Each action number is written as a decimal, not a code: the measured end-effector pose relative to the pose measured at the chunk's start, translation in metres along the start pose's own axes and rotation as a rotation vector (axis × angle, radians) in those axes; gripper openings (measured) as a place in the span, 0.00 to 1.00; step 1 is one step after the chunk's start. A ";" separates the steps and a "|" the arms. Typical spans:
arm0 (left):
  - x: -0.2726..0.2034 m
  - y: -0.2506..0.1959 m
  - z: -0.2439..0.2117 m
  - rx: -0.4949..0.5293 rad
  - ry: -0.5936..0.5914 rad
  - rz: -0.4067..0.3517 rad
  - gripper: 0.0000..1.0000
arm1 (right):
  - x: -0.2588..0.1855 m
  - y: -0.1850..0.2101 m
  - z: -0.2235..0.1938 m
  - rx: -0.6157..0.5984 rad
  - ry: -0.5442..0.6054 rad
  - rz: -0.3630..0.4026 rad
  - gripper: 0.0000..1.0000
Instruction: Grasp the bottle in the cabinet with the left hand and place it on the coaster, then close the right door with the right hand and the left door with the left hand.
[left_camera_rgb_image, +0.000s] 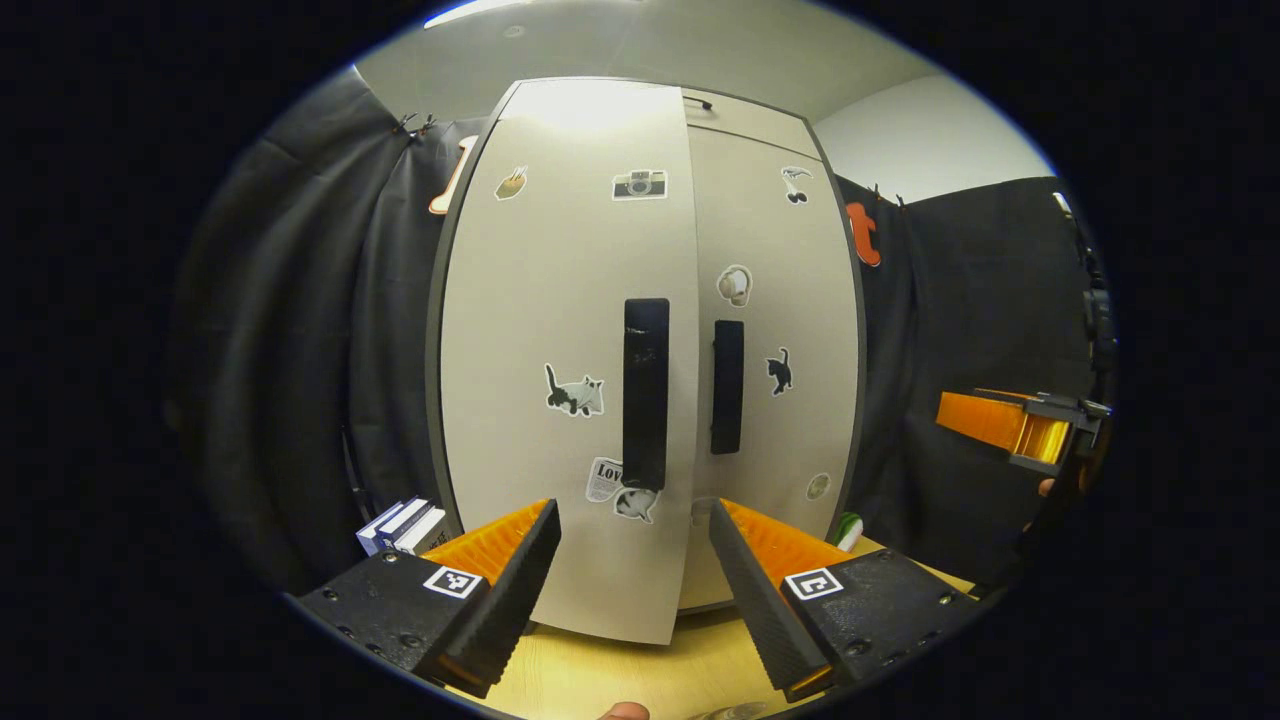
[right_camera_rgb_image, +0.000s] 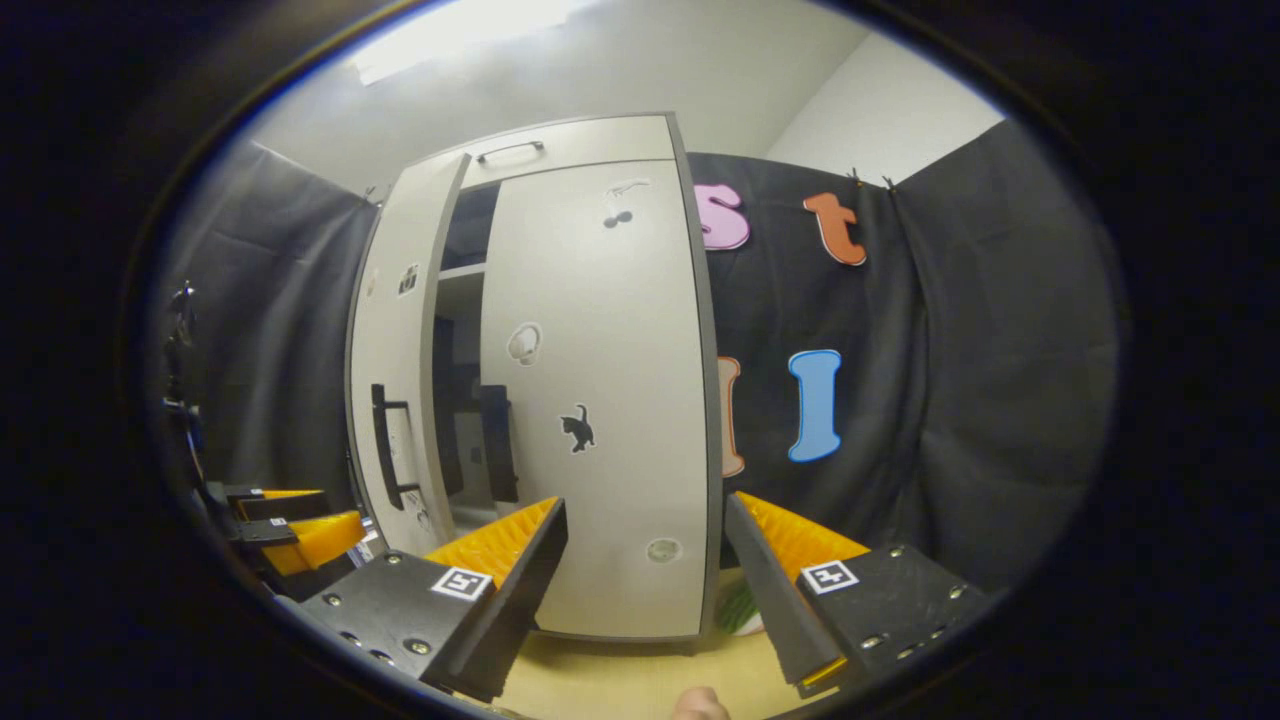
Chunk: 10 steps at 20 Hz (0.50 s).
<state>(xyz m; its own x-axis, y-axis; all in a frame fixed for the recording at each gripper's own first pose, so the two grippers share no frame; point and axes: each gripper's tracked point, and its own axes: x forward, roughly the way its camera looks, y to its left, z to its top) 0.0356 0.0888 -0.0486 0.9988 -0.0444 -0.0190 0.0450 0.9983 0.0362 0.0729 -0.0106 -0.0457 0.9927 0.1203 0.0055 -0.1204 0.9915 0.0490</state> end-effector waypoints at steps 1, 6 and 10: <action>-0.001 -0.001 0.003 0.001 -0.002 0.001 0.94 | -0.001 -0.001 0.001 0.001 -0.002 0.000 0.97; -0.004 -0.014 0.020 -0.016 0.000 -0.011 0.94 | -0.005 -0.008 0.004 0.003 -0.008 -0.008 0.97; -0.005 -0.033 0.063 0.001 -0.029 -0.011 0.95 | -0.011 -0.027 0.023 0.002 -0.037 -0.025 0.97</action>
<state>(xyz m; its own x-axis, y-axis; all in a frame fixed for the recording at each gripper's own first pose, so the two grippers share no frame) 0.0298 0.0539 0.0135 0.9983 -0.0568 0.0100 0.0564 0.9977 0.0370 0.0652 -0.0394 -0.0244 0.9948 0.0932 0.0412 -0.0953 0.9941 0.0513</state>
